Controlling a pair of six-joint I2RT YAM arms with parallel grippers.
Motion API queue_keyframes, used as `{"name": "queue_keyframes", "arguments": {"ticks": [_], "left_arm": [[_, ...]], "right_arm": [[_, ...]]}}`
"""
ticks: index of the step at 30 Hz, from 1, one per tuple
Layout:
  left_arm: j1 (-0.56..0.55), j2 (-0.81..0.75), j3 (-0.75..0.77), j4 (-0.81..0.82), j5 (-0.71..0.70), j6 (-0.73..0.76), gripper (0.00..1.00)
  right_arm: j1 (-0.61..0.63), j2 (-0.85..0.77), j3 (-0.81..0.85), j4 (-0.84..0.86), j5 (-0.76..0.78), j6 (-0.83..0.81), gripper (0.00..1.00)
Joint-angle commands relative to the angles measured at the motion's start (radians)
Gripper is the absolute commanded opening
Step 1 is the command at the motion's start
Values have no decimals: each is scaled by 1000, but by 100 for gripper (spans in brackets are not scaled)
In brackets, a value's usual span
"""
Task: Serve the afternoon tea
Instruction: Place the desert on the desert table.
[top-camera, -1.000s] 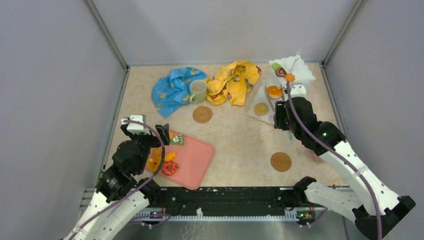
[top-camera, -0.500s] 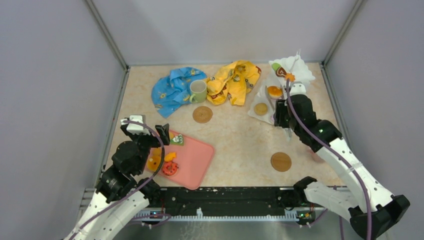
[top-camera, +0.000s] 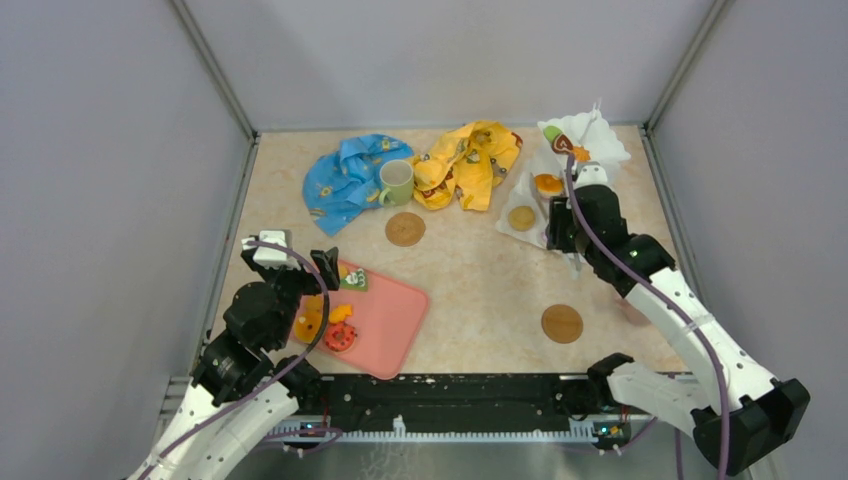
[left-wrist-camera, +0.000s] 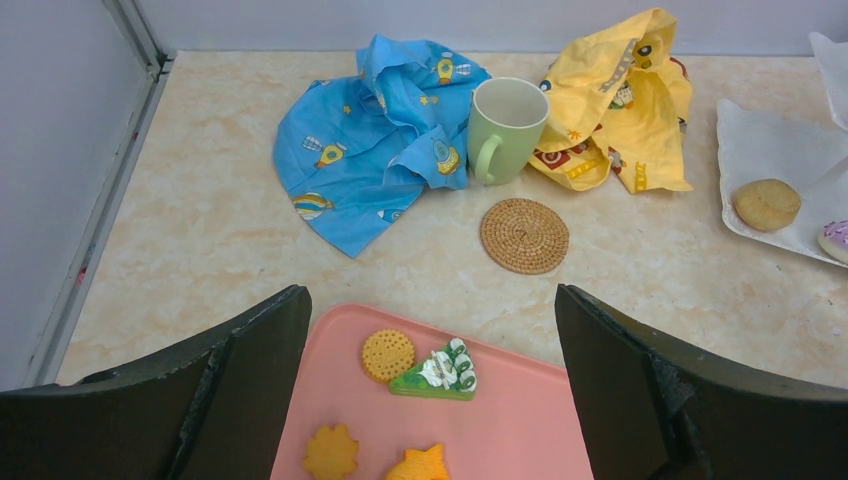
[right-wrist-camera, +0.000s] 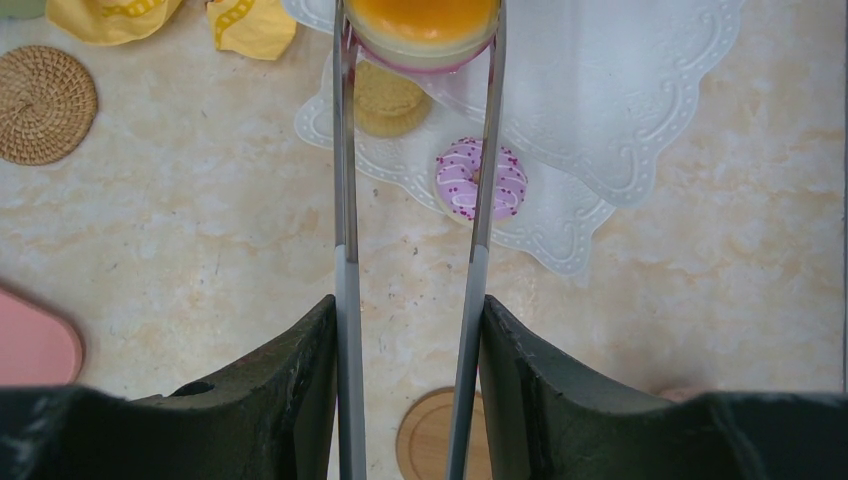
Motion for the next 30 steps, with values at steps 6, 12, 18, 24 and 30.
{"name": "queue_keyframes", "arguments": {"ticks": [6, 12, 18, 24, 30], "left_arm": [[3, -7, 0, 48, 0, 14, 99], [4, -7, 1, 48, 0, 14, 99], [3, -10, 0, 49, -1, 14, 99], [3, -8, 0, 50, -1, 15, 99], [4, -8, 0, 51, -1, 15, 99]], "right_arm": [[-20, 0, 11, 72, 8, -12, 46], [-22, 3, 13, 71, 17, -15, 55], [-22, -2, 27, 61, 8, -16, 55], [-22, -19, 53, 31, -7, -15, 49], [-22, -53, 87, -26, -8, -14, 49]]}}
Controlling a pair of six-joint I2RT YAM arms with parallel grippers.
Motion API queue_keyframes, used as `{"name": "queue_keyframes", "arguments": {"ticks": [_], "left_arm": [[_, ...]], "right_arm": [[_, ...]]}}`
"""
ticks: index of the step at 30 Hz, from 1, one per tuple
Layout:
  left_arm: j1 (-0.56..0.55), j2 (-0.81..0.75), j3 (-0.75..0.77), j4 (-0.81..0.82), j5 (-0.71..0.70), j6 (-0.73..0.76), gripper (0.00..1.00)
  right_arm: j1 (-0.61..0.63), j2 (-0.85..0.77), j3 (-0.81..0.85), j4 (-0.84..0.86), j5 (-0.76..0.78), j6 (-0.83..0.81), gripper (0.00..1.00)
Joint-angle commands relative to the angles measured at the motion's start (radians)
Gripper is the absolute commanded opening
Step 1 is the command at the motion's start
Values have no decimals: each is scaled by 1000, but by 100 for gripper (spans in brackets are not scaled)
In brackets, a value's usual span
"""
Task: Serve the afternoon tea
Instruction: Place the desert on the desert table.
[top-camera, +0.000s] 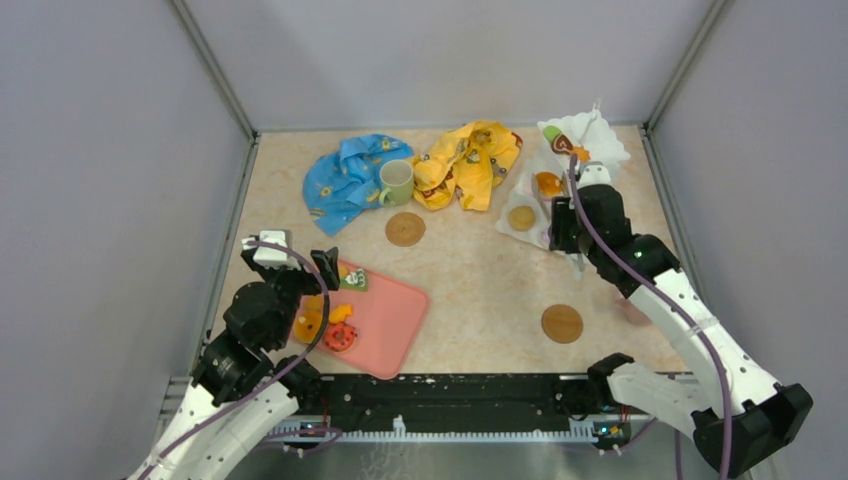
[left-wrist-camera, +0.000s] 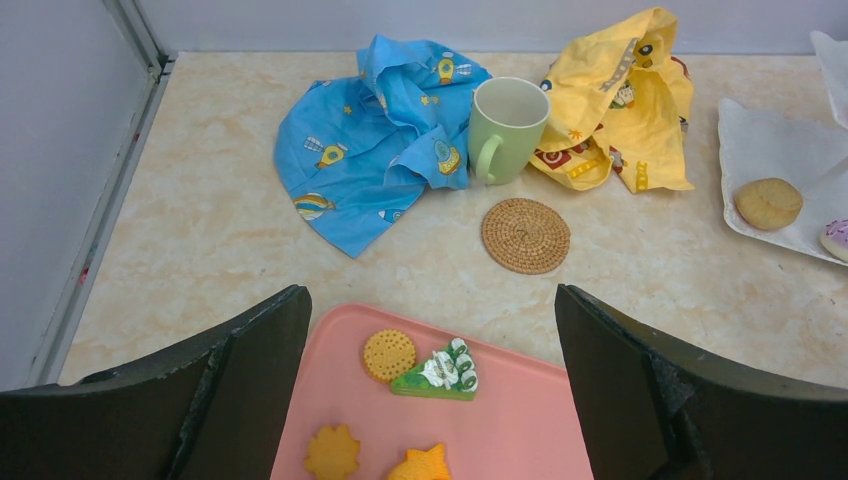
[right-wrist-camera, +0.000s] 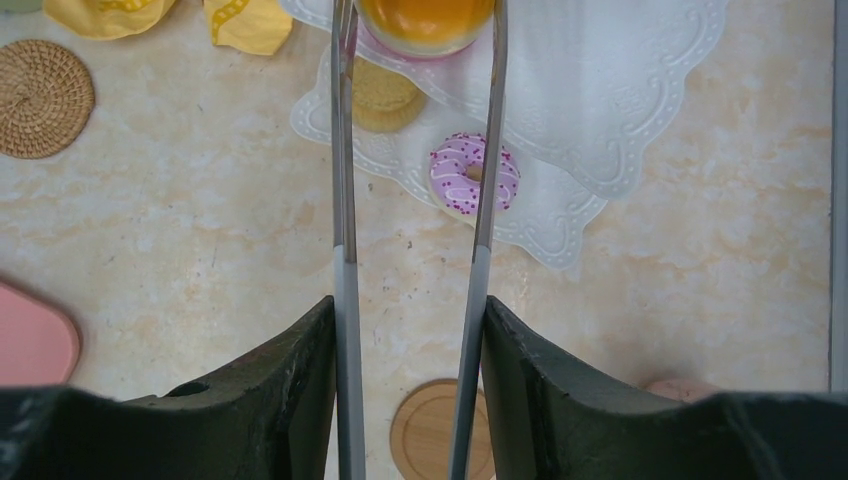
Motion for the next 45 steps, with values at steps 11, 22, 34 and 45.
{"name": "queue_keyframes", "arguments": {"ticks": [11, 22, 34, 45], "left_arm": [[3, -6, 0, 50, -3, 11, 99], [4, -6, 1, 45, -7, 7, 99], [4, -4, 0, 49, -8, 9, 99], [3, -7, 4, 46, -10, 6, 99]], "right_arm": [[-12, -88, 107, -90, -36, -31, 49], [-12, -52, 56, -12, -25, -49, 55], [-12, -59, 117, -58, -38, -68, 52], [2, -129, 165, -165, -257, -70, 50]]}}
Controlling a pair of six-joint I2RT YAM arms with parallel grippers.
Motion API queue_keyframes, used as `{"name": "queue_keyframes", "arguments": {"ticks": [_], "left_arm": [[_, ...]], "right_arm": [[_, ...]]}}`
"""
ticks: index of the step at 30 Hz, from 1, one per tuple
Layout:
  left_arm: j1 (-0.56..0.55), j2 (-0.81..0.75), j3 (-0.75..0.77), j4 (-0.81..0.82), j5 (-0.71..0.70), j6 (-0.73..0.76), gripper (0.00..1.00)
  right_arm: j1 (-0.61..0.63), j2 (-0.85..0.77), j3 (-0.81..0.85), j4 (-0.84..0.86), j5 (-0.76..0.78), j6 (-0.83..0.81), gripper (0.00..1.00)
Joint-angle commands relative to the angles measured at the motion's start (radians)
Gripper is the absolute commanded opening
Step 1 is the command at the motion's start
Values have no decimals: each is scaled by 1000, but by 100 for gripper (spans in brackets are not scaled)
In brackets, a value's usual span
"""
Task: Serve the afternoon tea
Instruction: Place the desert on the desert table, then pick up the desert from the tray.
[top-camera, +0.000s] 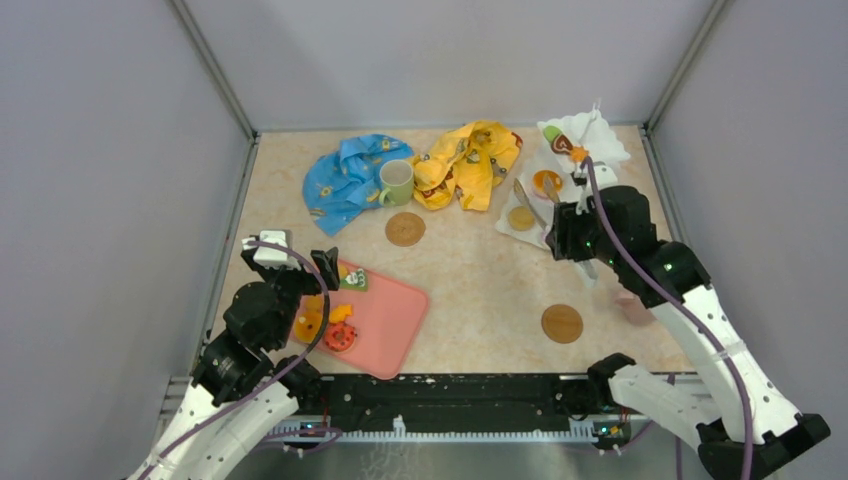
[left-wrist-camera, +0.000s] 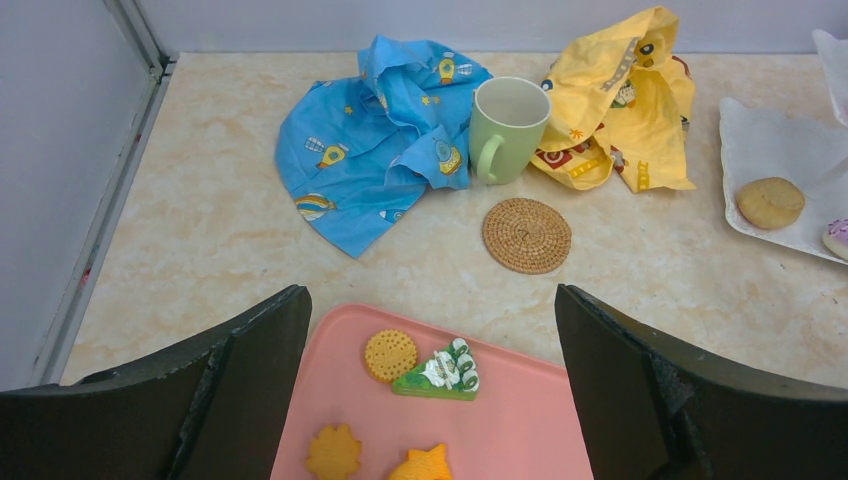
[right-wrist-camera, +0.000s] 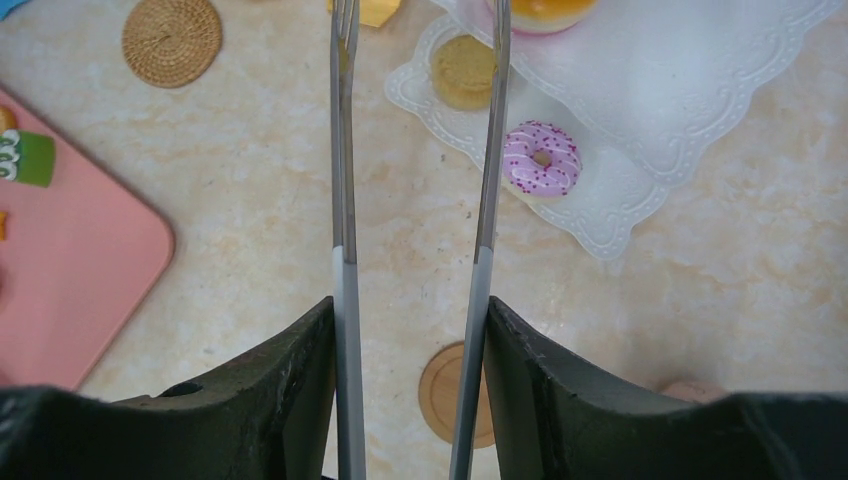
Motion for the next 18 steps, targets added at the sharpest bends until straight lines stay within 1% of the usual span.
{"name": "queue_keyframes", "arguments": {"ticks": [1, 5, 8, 11, 14, 18], "left_arm": [[3, -7, 4, 46, -11, 3, 99], [2, -4, 4, 45, -11, 0, 99], [2, -2, 3, 45, -12, -2, 99], [4, -1, 5, 41, -16, -6, 99], [4, -3, 5, 37, -24, -9, 99], [3, -2, 5, 38, -33, -10, 99]], "right_arm": [[6, -64, 56, -13, -89, -11, 50], [20, -102, 45, -4, -148, -6, 50], [38, -130, 3, 44, -229, -3, 49], [72, -141, -46, 98, -263, 14, 49], [143, -142, -95, 172, -264, 38, 49], [281, -120, -176, 310, -207, 49, 49]]}}
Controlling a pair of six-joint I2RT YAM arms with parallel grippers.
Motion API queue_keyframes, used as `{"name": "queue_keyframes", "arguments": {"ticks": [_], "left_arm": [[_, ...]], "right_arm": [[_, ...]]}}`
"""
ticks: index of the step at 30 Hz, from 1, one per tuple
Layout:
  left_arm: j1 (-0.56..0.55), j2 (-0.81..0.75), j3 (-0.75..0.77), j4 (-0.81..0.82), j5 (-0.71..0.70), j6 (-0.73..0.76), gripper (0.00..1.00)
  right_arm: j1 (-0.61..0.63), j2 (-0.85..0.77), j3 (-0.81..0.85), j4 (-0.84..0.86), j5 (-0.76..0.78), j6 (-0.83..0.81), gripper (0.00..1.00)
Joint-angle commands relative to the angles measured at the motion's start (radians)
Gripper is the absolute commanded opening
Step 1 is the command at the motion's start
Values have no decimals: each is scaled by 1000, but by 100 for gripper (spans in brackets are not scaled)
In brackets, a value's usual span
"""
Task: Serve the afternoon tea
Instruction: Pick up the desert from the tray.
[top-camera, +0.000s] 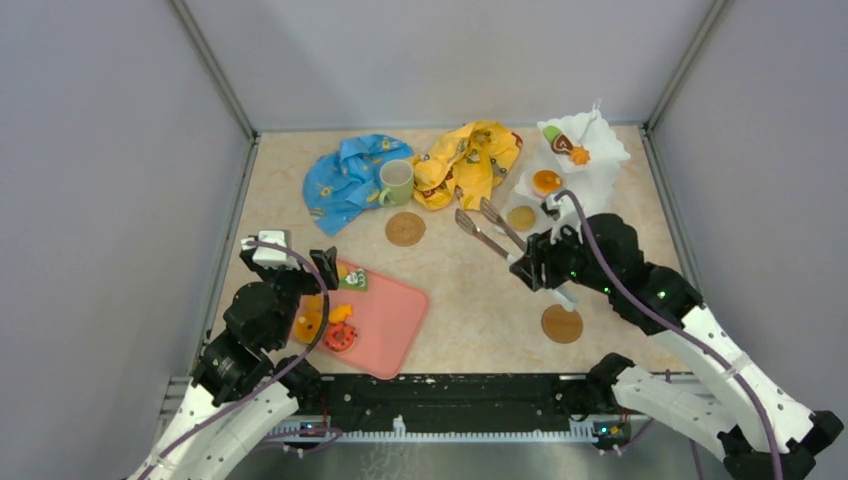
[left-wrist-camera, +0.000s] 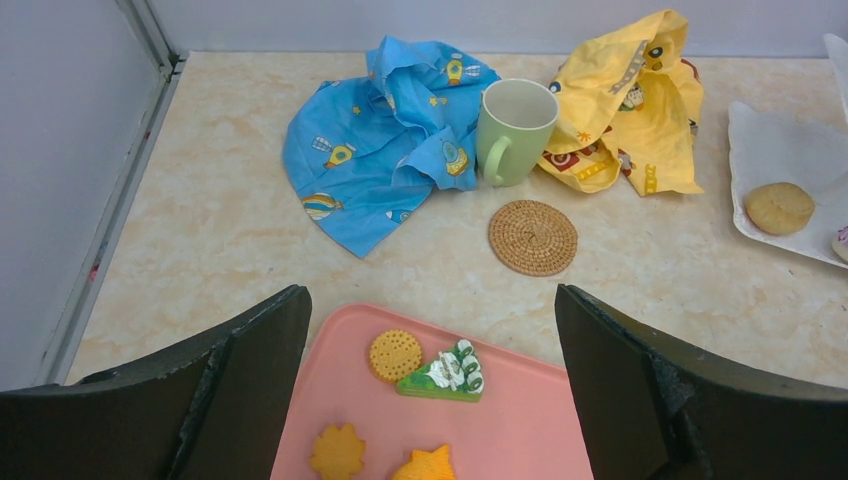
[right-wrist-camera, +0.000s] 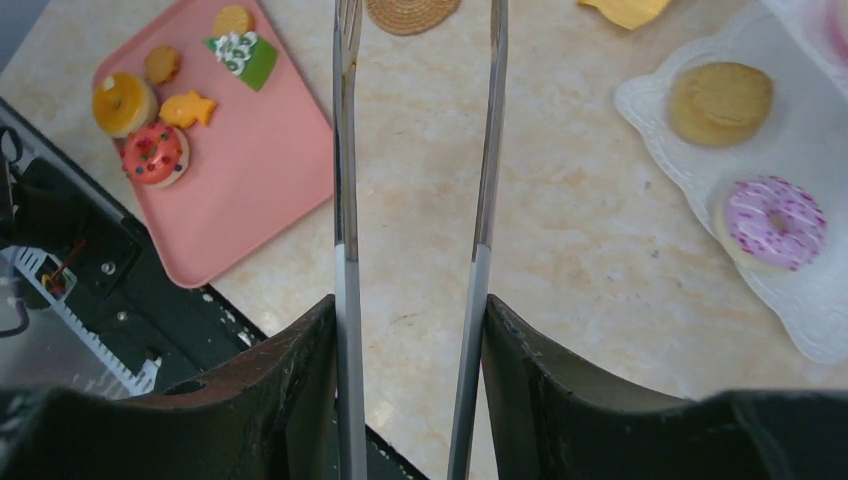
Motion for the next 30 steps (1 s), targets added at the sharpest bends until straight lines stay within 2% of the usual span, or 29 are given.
{"name": "queue_keyframes", "arguments": {"ticks": [1, 7, 13, 18, 23, 30], "left_arm": [[3, -3, 7, 37, -24, -8, 99], [4, -37, 8, 38, -44, -13, 99], [3, -87, -1, 43, -55, -16, 99], [3, -99, 6, 33, -63, -24, 99], [3, -106, -1, 41, -59, -17, 99], [3, -107, 1, 39, -65, -19, 99]], "right_arm": [[145, 28, -78, 250, 35, 22, 49], [370, 201, -159, 511, 77, -23, 51], [492, 440, -115, 655, 110, -139, 50], [514, 574, -94, 770, 123, -180, 50], [514, 687, -58, 807, 115, -200, 50], [514, 766, -23, 837, 116, -234, 50]]}}
